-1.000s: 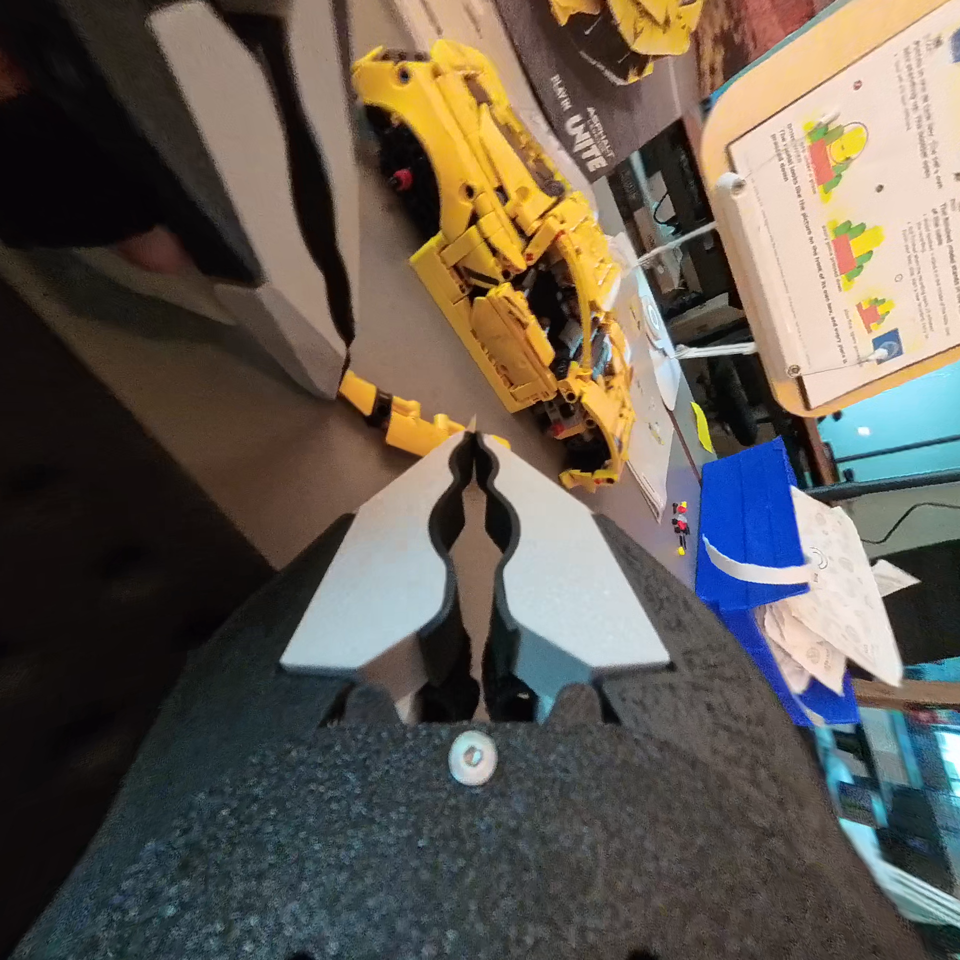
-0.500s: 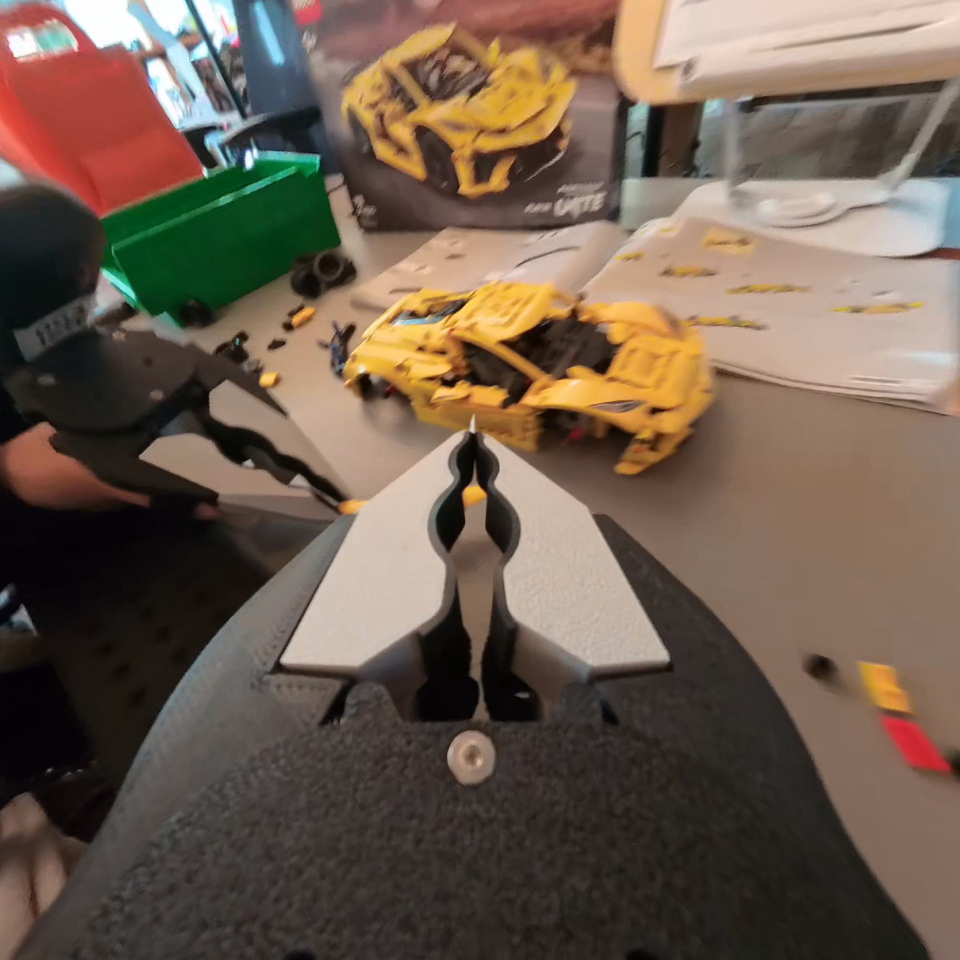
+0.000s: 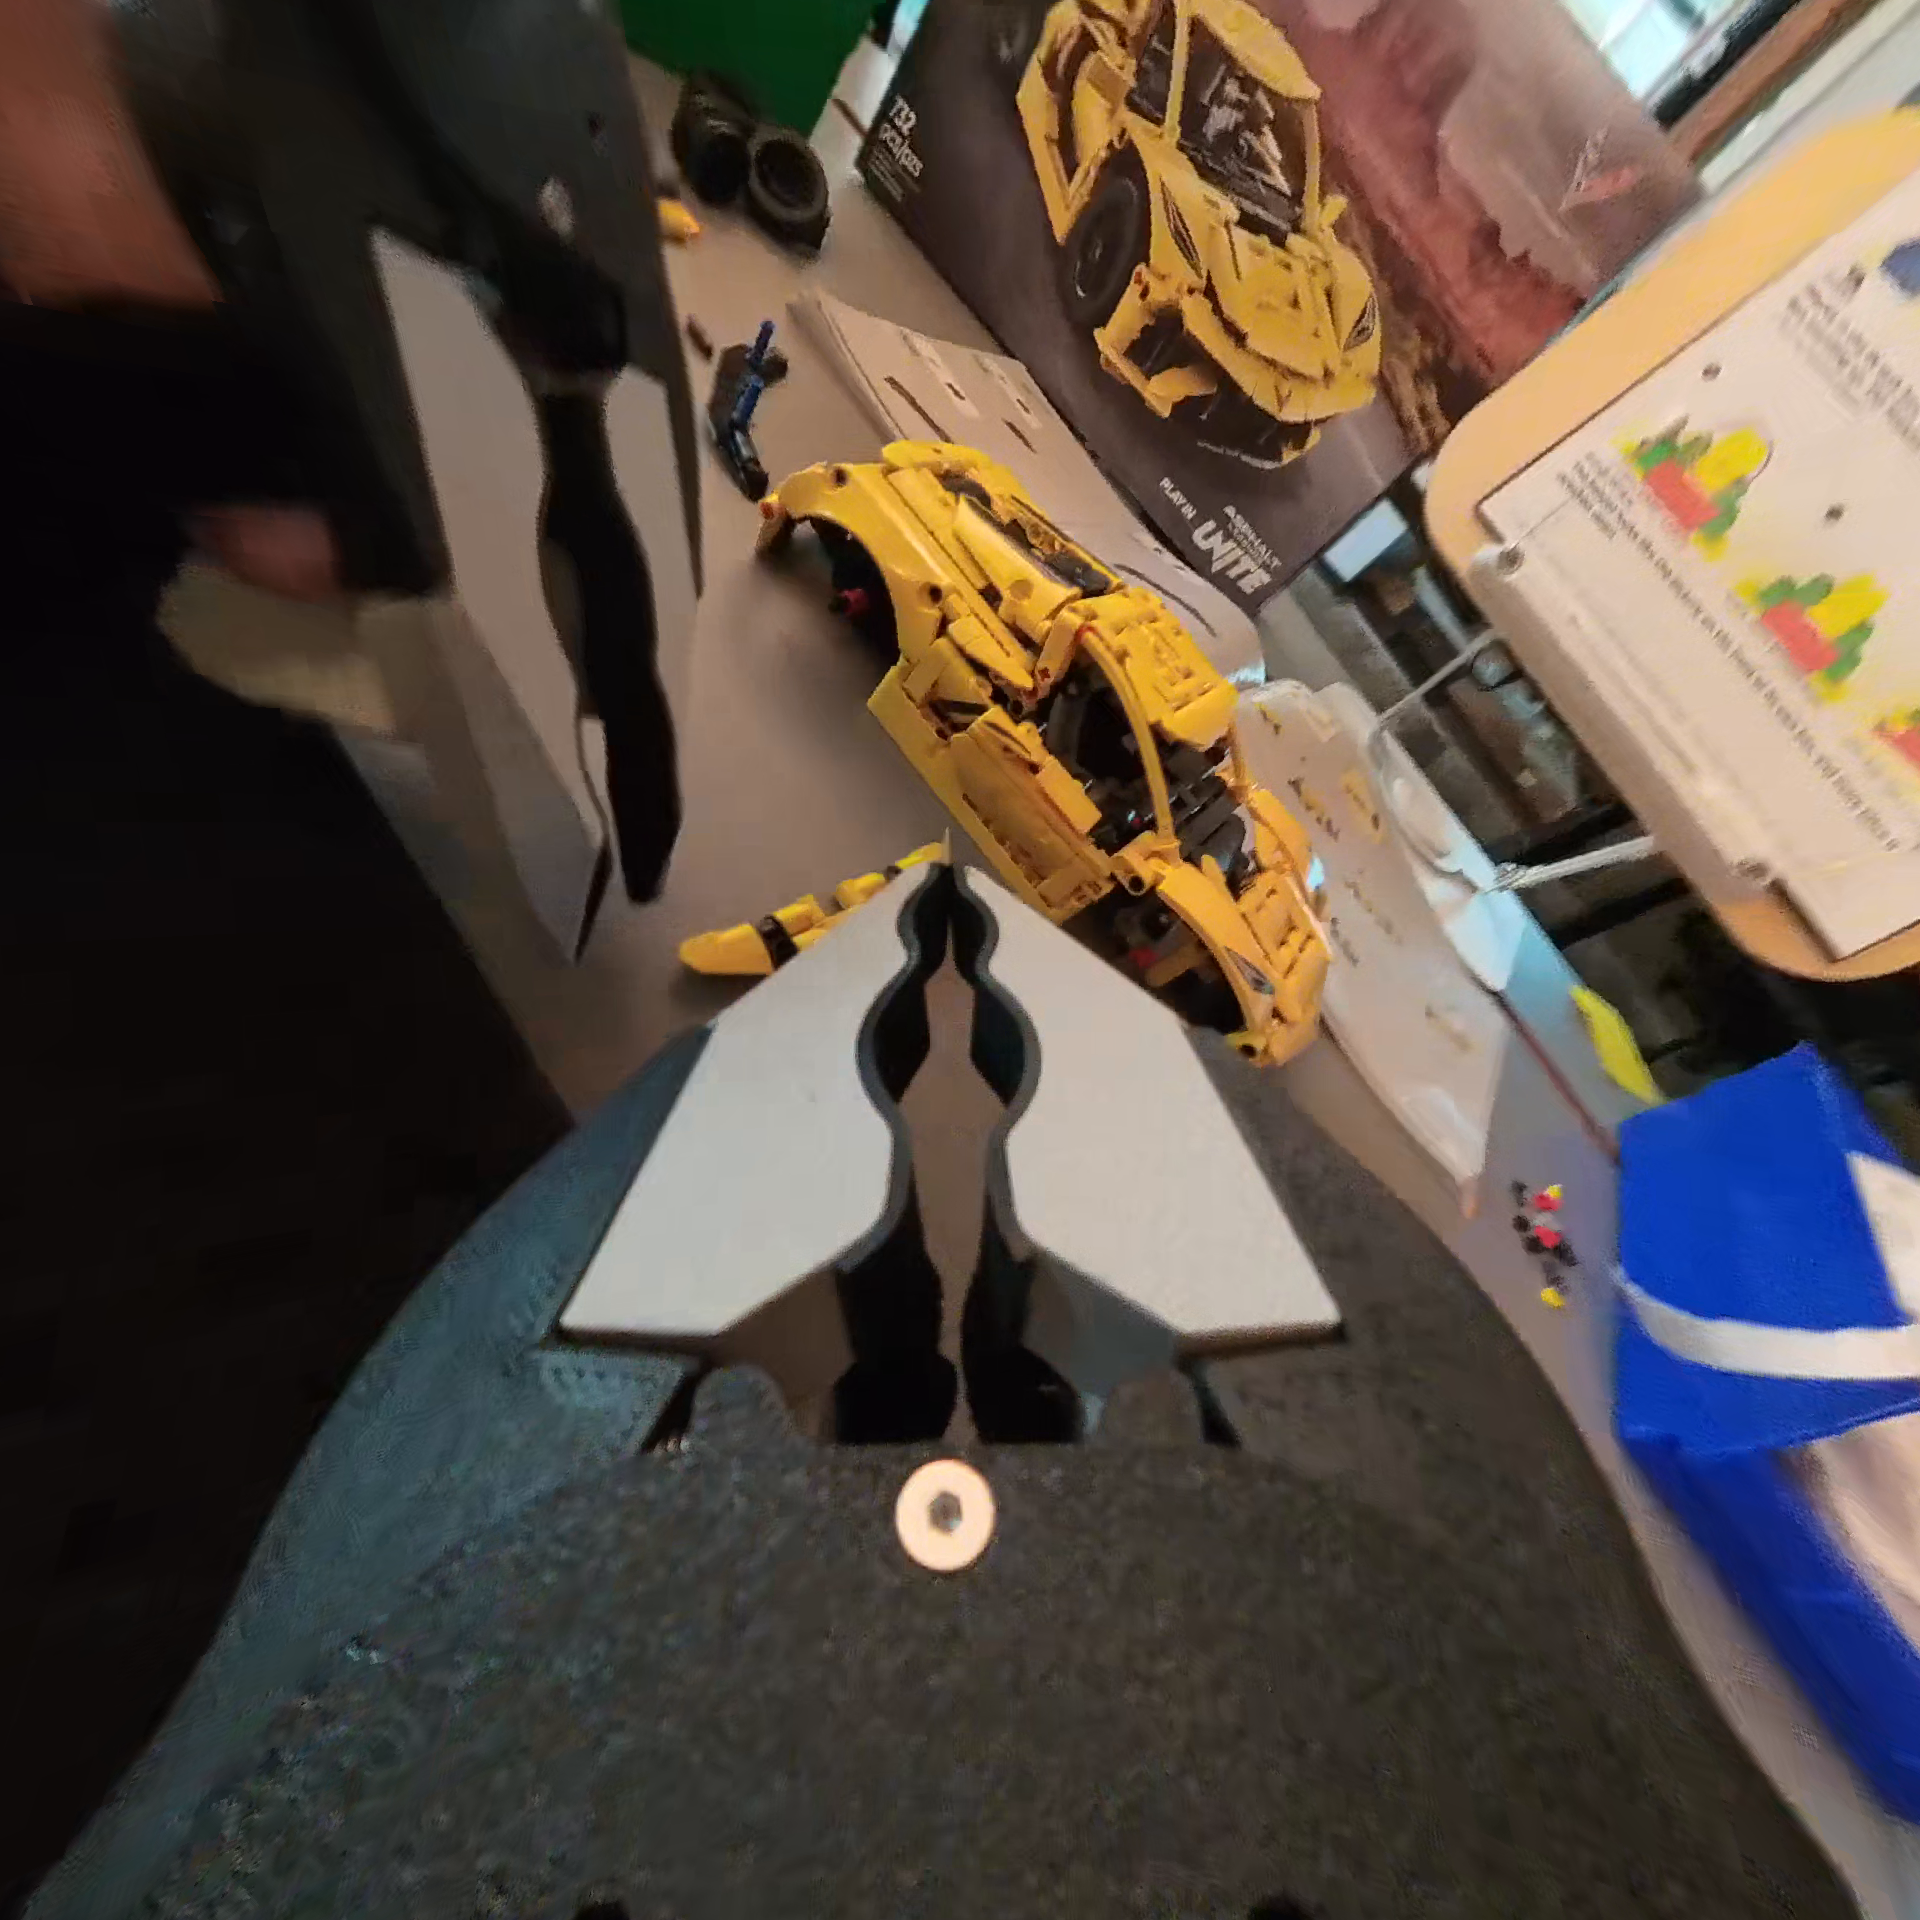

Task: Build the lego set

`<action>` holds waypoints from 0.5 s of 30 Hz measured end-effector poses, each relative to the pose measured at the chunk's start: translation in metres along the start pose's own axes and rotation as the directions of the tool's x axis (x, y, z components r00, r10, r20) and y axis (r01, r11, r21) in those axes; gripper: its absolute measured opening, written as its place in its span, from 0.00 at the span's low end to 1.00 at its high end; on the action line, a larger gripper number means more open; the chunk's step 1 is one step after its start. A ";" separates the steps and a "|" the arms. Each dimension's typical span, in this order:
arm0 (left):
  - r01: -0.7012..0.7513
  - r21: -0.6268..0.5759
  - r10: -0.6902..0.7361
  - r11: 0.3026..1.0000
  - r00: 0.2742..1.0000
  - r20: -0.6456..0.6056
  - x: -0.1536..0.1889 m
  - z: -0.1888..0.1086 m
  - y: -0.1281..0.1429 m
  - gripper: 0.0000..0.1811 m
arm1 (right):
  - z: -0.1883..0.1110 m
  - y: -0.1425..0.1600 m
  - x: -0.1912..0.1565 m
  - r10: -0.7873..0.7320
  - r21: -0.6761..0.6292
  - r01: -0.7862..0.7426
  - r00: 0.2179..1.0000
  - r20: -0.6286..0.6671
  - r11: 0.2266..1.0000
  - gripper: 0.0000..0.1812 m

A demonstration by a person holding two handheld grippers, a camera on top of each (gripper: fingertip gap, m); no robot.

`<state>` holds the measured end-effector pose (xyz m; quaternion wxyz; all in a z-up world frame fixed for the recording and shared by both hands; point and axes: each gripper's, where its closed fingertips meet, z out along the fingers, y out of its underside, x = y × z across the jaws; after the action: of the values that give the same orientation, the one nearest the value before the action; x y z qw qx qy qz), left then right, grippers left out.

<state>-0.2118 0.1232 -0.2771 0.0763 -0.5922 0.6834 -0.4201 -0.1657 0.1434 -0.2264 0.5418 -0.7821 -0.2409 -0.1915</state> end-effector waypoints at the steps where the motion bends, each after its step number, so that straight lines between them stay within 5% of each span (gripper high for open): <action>1: -0.031 0.006 0.031 1.000 0.999 0.031 -0.006 -0.003 -0.001 0.16 | -0.001 -0.002 -0.002 -0.039 0.021 0.039 0.999 0.010 0.999 0.00; 6: -0.226 0.057 0.220 0.972 0.971 0.094 -0.033 -0.018 -0.017 0.16 | 0.003 0.003 0.007 -0.189 0.128 0.178 0.979 0.078 0.976 0.00; 9: -0.254 0.091 0.246 0.963 0.965 0.089 -0.041 -0.018 -0.024 0.16 | 0.010 0.005 0.014 -0.378 0.291 0.340 0.921 0.088 0.894 0.00; 12: -0.265 0.184 0.246 0.947 0.962 0.117 -0.045 -0.015 -0.033 0.16 | 0.022 0.008 0.017 -0.389 0.368 0.328 0.916 0.102 0.870 0.00; 15: -0.314 0.157 0.284 0.937 0.941 0.185 -0.056 -0.010 -0.027 0.16 | 0.026 0.015 0.006 -0.333 0.363 0.243 0.919 0.210 0.900 0.00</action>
<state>-0.1811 0.1786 -0.2747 0.2481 -0.5033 0.7156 -0.4160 -0.1517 0.1647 -0.2432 0.5929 -0.6542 -0.4540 -0.1201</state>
